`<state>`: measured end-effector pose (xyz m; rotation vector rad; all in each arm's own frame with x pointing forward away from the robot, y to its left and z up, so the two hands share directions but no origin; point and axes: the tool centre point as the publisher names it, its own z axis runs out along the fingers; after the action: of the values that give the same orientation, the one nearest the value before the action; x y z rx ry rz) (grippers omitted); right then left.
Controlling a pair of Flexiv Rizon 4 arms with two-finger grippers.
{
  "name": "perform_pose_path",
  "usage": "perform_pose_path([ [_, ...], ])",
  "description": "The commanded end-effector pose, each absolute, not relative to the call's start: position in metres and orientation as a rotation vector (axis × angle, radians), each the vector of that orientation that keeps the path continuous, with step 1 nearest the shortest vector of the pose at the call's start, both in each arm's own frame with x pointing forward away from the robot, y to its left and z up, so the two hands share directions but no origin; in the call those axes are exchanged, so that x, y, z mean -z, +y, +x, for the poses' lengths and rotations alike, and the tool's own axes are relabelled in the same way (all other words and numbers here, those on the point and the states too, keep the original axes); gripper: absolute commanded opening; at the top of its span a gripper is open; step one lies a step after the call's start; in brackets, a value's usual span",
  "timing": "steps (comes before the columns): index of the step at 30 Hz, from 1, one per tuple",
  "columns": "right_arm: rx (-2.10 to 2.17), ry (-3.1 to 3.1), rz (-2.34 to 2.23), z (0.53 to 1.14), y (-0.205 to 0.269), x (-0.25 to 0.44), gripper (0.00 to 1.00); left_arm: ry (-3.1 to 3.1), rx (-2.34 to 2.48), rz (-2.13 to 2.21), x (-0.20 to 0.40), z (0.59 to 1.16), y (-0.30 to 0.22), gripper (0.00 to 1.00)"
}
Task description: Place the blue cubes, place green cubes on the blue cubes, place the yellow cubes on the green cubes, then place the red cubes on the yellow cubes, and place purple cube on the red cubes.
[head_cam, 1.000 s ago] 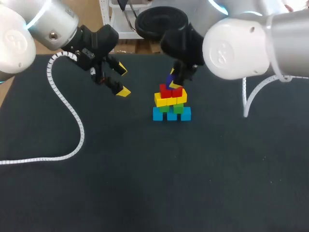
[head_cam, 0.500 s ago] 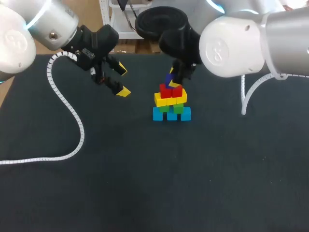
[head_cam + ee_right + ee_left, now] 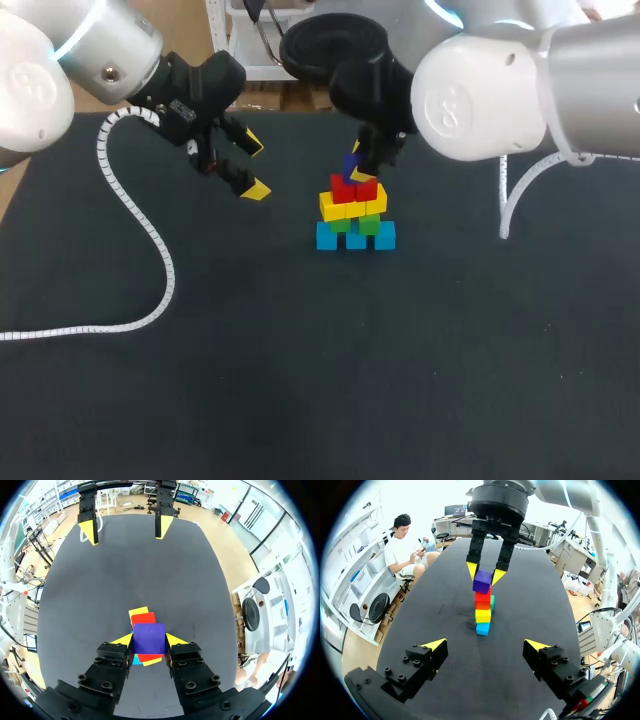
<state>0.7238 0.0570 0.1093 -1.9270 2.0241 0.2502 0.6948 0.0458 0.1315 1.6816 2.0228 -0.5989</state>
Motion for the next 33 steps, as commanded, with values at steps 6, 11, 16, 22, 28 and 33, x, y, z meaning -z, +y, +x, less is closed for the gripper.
perform_pose_path([
  [6,-0.257,2.025,-1.932,0.728,0.059,-0.106,0.00,2.020,0.603,1.686,-0.131,0.697,0.046,1.00],
  [11,-0.252,2.024,-1.933,0.726,0.058,-0.108,0.00,2.020,0.603,1.686,-0.131,0.697,0.046,1.00],
  [16,-0.250,2.026,-1.927,0.724,0.056,-0.109,0.00,2.020,0.603,1.686,-0.131,0.697,0.046,1.00],
  [22,-0.252,2.023,-1.921,0.722,0.055,-0.111,0.00,2.020,0.603,1.686,-0.131,0.697,0.046,1.00],
  [28,-0.245,2.007,-1.895,0.722,0.054,-0.117,0.00,2.020,0.603,1.686,-0.131,0.697,0.046,1.00],
  [33,-0.240,2.000,-1.906,0.720,0.054,-0.120,0.00,2.020,0.603,1.686,-0.131,0.697,0.046,1.00],
])
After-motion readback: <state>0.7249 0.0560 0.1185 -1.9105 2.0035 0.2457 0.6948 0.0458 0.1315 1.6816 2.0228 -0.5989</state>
